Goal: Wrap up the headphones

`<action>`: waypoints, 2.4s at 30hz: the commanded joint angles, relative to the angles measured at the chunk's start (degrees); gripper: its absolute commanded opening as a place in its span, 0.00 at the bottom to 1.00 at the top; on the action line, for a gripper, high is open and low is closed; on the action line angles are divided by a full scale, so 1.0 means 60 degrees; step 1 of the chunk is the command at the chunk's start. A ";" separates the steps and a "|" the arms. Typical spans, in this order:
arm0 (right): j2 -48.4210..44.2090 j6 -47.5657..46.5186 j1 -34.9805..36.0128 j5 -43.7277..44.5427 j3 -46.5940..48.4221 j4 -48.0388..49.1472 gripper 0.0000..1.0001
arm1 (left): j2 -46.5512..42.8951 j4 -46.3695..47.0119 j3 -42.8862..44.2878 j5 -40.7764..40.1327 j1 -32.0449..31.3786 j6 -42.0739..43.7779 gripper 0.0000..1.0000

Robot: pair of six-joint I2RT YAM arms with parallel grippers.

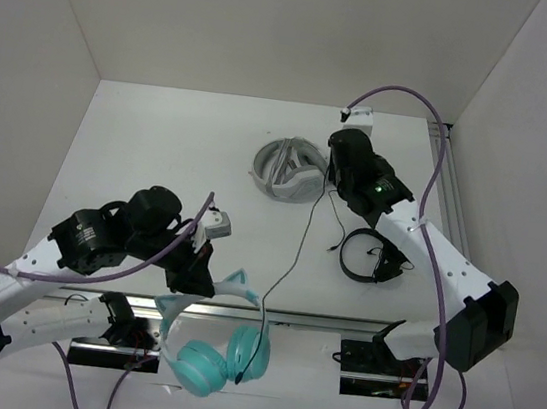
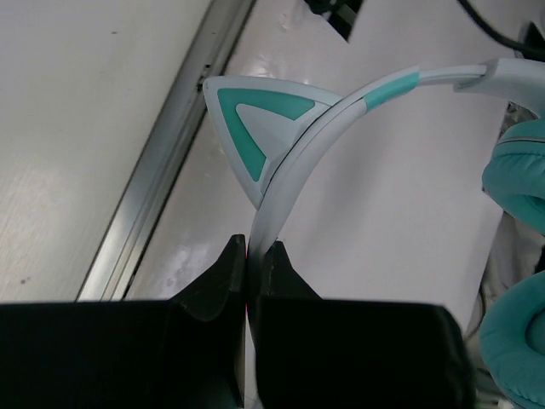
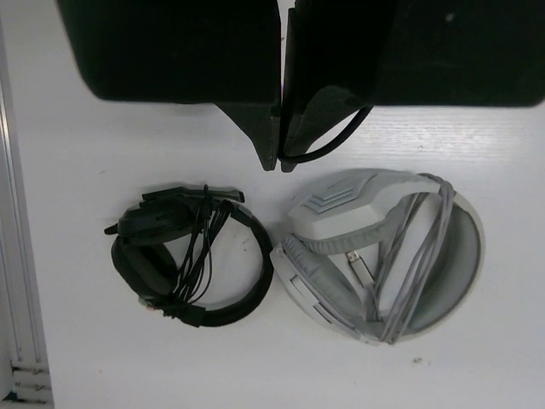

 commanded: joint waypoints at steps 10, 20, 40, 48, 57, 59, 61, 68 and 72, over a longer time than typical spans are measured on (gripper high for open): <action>0.0514 0.0035 -0.0974 -0.1115 -0.0498 0.1179 0.00 | -0.0689 0.1014 0.1331 0.0140 -0.0520 -0.0498 0.00; 0.0308 0.0241 -0.0564 -0.1686 -0.1235 0.1693 0.00 | 0.0014 0.2402 0.2520 0.1521 -0.0520 -0.1640 0.00; -0.0204 0.0608 0.0784 -0.1057 -0.1819 0.2147 0.00 | 0.0878 0.1987 0.4247 -0.2526 -0.0520 -0.2902 0.00; -0.0205 0.0520 0.0784 -0.0253 -0.1820 0.1928 0.00 | 0.1347 0.0823 0.4497 -0.3165 -0.0052 -0.2595 0.00; -0.0102 0.0636 -0.0095 -0.0542 -0.1744 0.1810 0.00 | 0.1245 0.0078 0.4218 -0.3507 0.0257 -0.2695 0.00; -0.0219 0.0725 -0.0212 -0.0791 -0.1936 0.1811 0.00 | 0.1113 -0.0303 0.4803 -0.4228 0.0548 -0.2929 0.00; -0.0453 0.0987 -0.0212 -0.0909 -0.2200 0.1898 0.00 | 0.1026 -0.0933 0.5431 -0.5547 0.0666 -0.3353 0.00; -0.1142 0.1223 -0.0110 -0.0968 -0.2948 0.1986 0.00 | 0.1201 -0.1770 0.6065 -0.7819 0.0667 -0.4012 0.00; -0.1493 0.1456 0.0123 -0.1291 -0.3342 0.1985 0.00 | 0.0572 -0.1550 0.5625 -0.8975 0.0667 -0.4760 0.00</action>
